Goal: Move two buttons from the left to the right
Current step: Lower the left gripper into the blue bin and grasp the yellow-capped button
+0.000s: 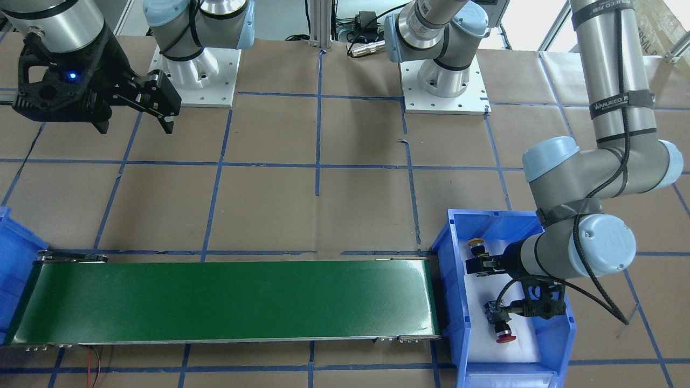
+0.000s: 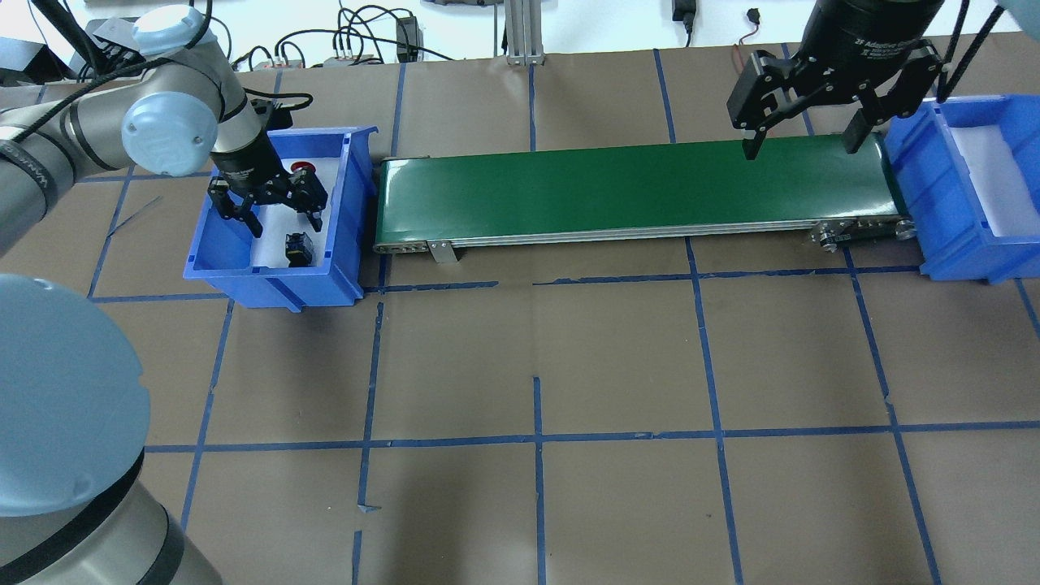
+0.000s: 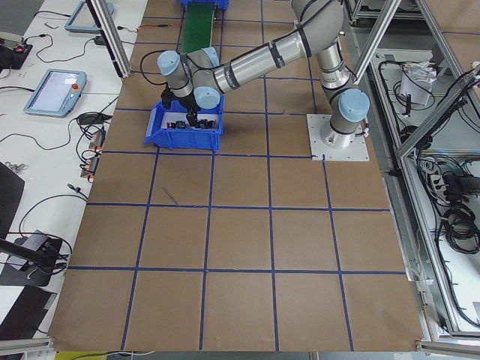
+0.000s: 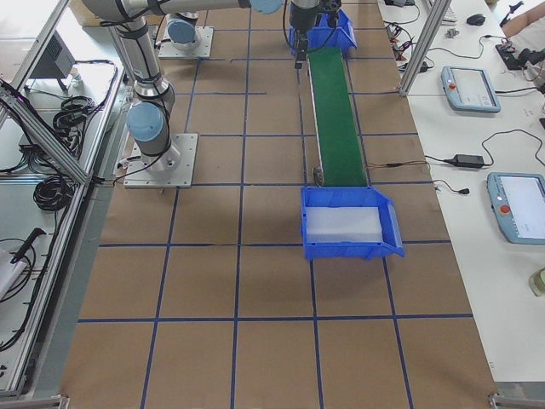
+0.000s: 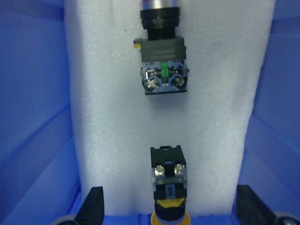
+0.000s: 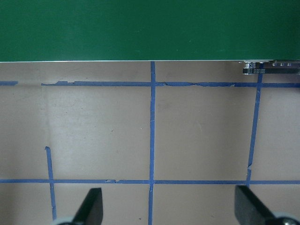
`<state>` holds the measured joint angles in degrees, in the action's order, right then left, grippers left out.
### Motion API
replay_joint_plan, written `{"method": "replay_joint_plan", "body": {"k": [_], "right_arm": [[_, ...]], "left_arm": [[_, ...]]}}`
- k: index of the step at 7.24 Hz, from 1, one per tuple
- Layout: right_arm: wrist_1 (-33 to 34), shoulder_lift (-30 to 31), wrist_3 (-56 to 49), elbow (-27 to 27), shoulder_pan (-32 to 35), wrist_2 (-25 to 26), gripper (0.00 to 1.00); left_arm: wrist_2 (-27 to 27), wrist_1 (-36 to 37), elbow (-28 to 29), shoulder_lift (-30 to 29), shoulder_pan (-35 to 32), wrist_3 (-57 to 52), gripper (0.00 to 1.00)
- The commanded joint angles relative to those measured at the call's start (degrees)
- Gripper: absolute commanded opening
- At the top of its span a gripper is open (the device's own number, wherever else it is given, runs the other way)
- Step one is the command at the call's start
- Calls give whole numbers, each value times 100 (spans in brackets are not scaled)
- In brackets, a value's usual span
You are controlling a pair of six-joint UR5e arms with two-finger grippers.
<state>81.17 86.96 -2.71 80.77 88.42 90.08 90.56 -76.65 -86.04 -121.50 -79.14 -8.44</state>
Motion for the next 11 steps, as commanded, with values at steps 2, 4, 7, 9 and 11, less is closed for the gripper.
{"method": "replay_joint_plan", "body": {"k": [2, 4, 7, 9, 11], "right_arm": [[-5, 5, -1, 0, 0, 1, 100], [-5, 23, 8, 0, 17, 10, 100], [-5, -12, -1, 9, 0, 19, 100], [-5, -30, -1, 9, -9, 10, 100], [4, -30, -1, 9, -35, 53, 100]], "left_arm": [[-3, -8, 8, -163, -22, -8, 42], [-3, -60, 52, -67, -14, -17, 18], [-12, -532, 280, 519, -84, -8, 14], [-21, -1262, 709, 960, -110, -8, 15], [-82, -1266, 896, 1102, -687, 219, 13]]}}
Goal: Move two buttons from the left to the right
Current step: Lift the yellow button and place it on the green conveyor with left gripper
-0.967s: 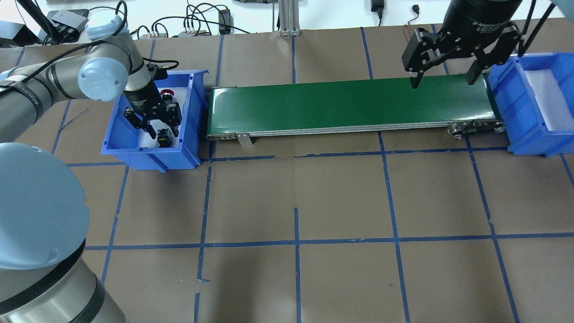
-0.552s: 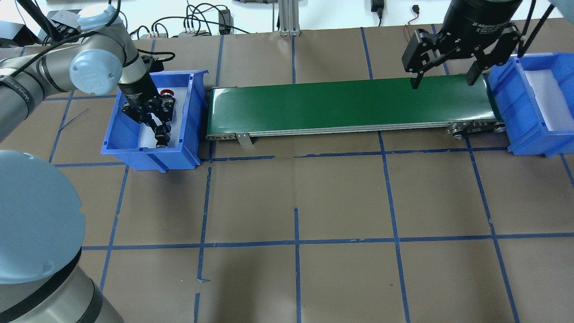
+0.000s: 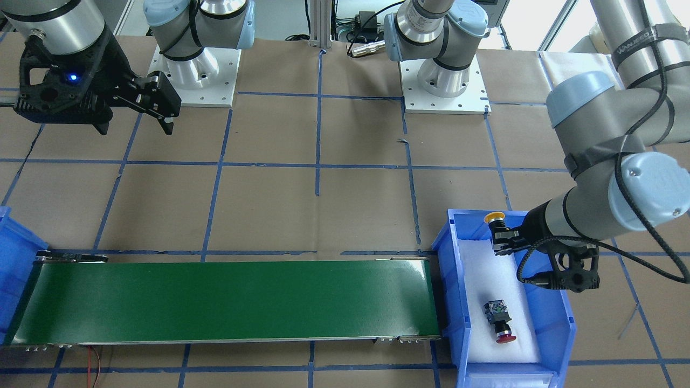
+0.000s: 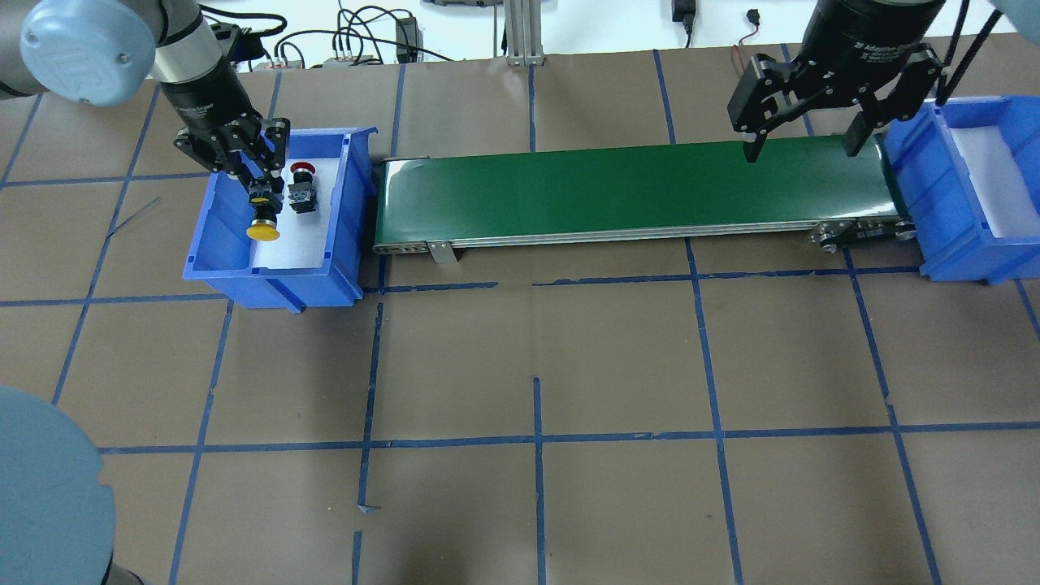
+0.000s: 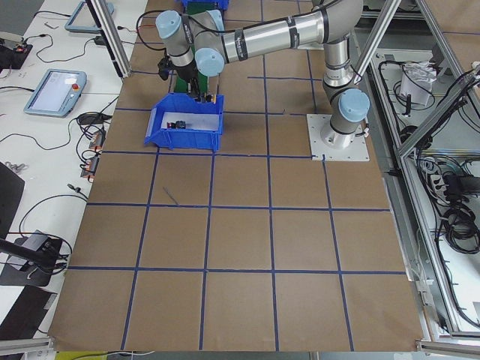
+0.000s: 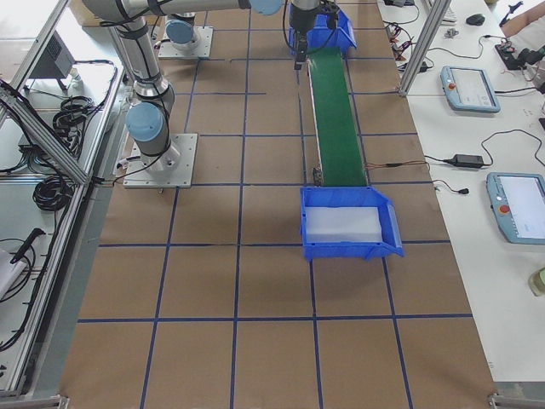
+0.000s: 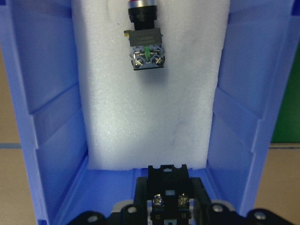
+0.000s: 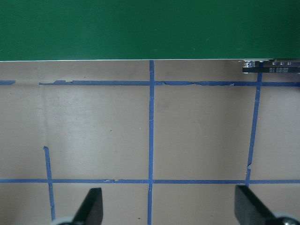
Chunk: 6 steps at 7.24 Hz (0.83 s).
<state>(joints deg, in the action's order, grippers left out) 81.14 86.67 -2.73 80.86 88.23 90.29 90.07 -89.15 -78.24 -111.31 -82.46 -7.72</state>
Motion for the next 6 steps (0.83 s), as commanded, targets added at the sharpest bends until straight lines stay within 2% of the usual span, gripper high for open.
{"method": "replay_joint_plan", "body": {"k": [1, 2, 3, 6], "right_arm": [[7, -1, -25, -8, -25, 41, 100], [16, -1, -8, -9, -25, 33, 100], [7, 16, 9, -9, -16, -20, 100], [-10, -19, 10, 0, -25, -20, 100]], "left_arm": [[-181, 490, 116, -91, -637, 670, 13], [-322, 1147, 133, -466, -961, 1128, 13], [-279, 1467, 125, -827, -1200, 1254, 13], [-270, 1953, 125, -1252, -1351, 1273, 13]]}}
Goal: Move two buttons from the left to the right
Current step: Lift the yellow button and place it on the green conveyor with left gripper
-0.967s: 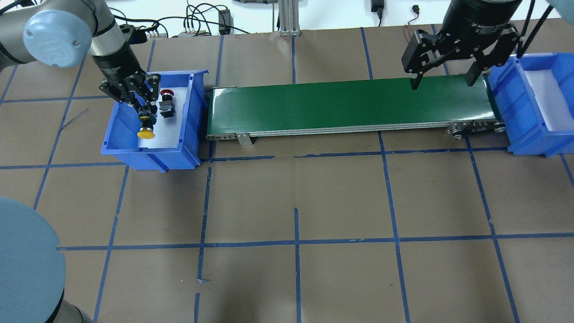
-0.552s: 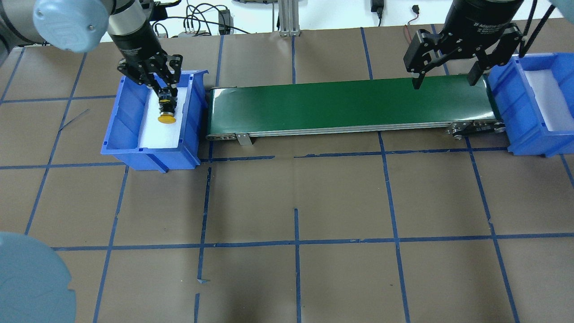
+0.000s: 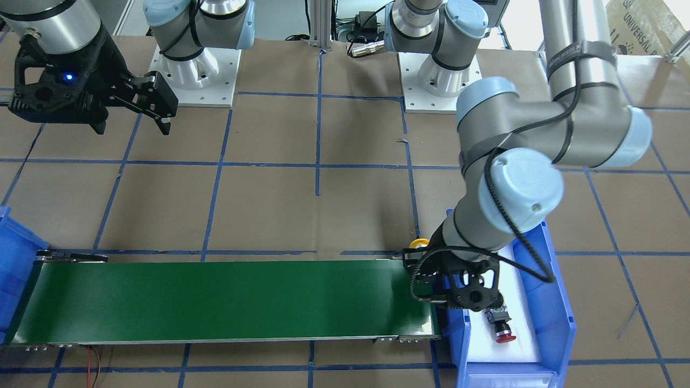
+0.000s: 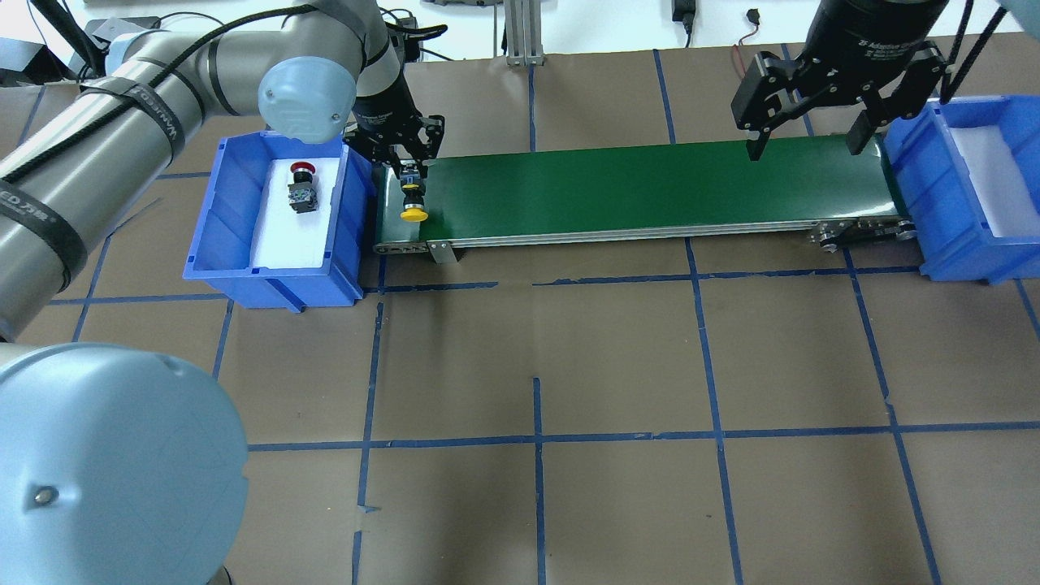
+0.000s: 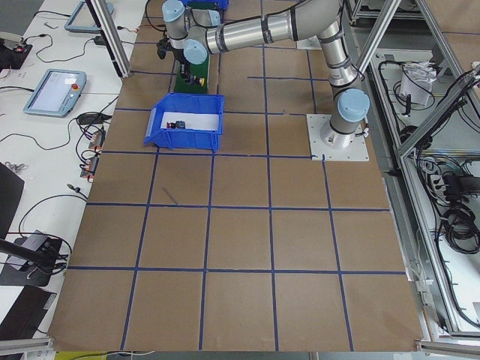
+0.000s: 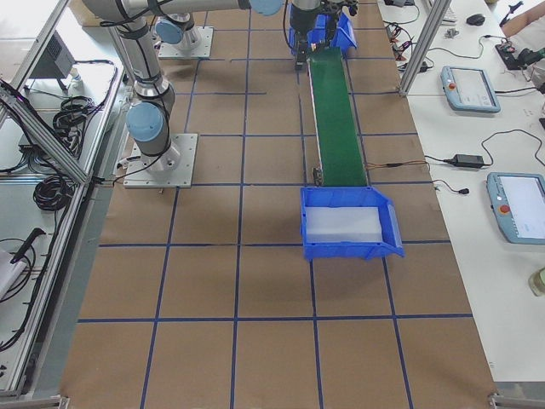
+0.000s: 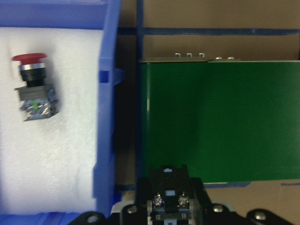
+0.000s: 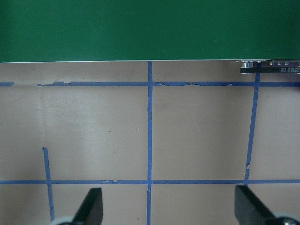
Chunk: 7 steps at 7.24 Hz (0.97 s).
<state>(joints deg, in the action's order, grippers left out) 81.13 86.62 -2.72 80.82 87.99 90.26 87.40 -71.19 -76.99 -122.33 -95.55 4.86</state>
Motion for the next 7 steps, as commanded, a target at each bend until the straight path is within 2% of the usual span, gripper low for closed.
{"method": "replay_joint_plan", "body": {"k": [1, 2, 3, 5, 7], "right_arm": [[8, -14, 122, 4, 25, -34, 100], [8, -23, 131, -5, 25, -26, 100], [17, -5, 184, -5, 42, -26, 100], [8, -75, 413, -5, 43, -26, 100], [8, -119, 413, -5, 43, -35, 100]], "left_arm": [[-4, 280, -9, -212, -34, -12, 15], [13, 298, -18, -282, -60, -21, 25], [-4, 299, -18, -300, -52, -64, 99], [-4, 220, -9, 23, -87, -65, 100], [5, -305, -149, 857, 114, -91, 100]]}}
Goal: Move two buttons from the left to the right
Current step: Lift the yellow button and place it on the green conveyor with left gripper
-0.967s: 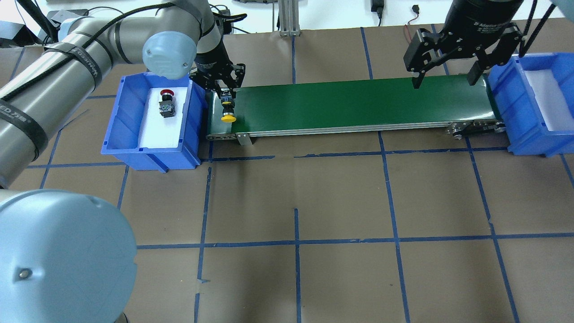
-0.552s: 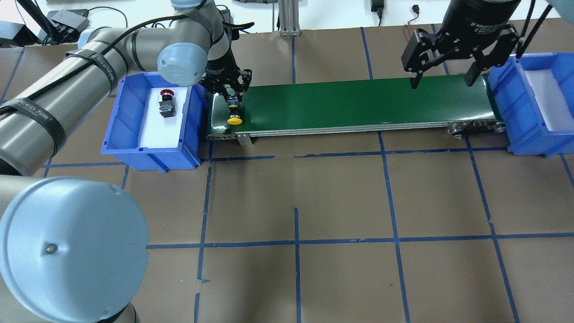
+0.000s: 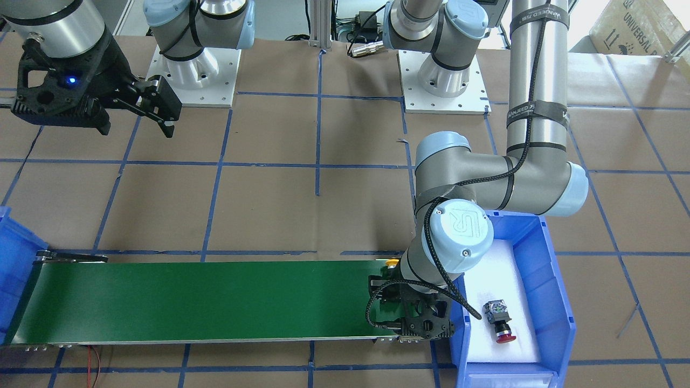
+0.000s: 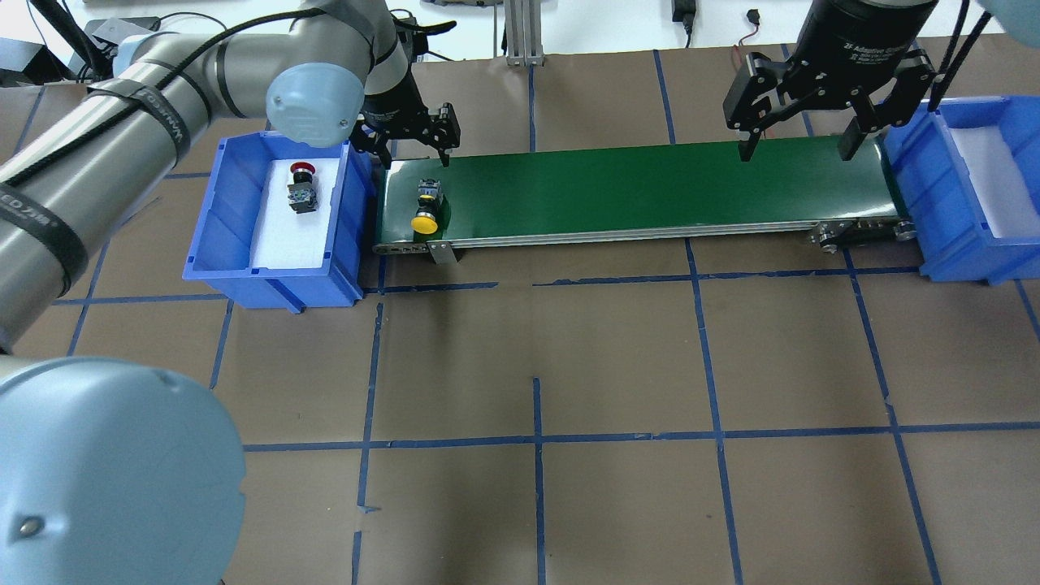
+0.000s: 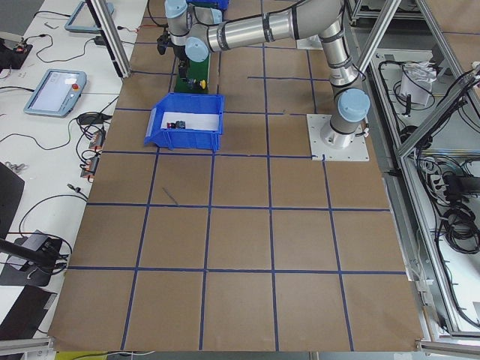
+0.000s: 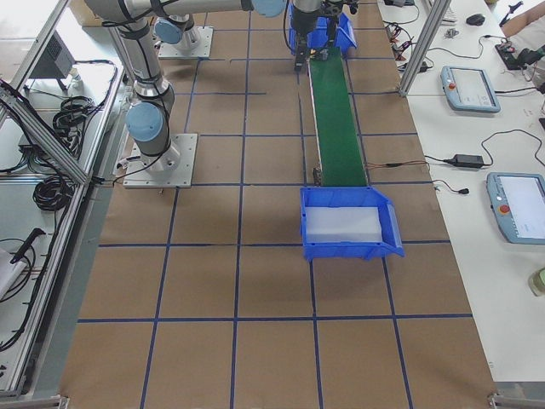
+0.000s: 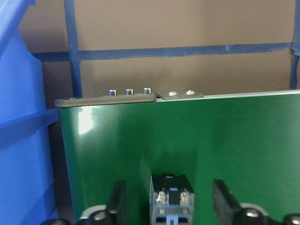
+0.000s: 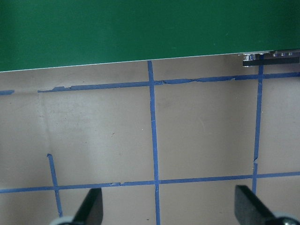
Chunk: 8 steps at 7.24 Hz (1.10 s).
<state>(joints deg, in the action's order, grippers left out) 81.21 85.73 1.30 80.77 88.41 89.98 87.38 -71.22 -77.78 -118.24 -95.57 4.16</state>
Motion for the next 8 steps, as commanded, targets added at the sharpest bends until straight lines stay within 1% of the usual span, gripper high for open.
{"method": "replay_joint_plan", "body": {"k": [1, 2, 3, 4, 5, 6, 7, 8], "right_arm": [[-9, -39, 2, 9, 1, -6, 100], [-9, -48, 2, 9, 1, 2, 100], [-9, -39, 2, 9, 1, -6, 100], [-9, -48, -16, 9, 1, -6, 100], [8, -48, -7, 0, 1, -6, 100], [17, -57, 1, 0, 1, -6, 100], [17, -66, -7, 9, 1, -6, 100], [17, -74, -7, 0, 1, -6, 100]], "left_arm": [[-11, -305, -62, 486, 605, -290, 100], [-11, -305, -53, 408, 1132, -806, 100], [-11, -313, -79, 364, 1416, -1368, 100], [-2, -313, -88, 233, 1592, -1487, 100], [7, -218, -1, -291, 1681, -1436, 100], [172, -86, 61, -635, 1639, -1427, 97], [356, -76, -87, -691, 1621, -1348, 97], [324, -59, -140, -709, 1647, -1339, 97]]}}
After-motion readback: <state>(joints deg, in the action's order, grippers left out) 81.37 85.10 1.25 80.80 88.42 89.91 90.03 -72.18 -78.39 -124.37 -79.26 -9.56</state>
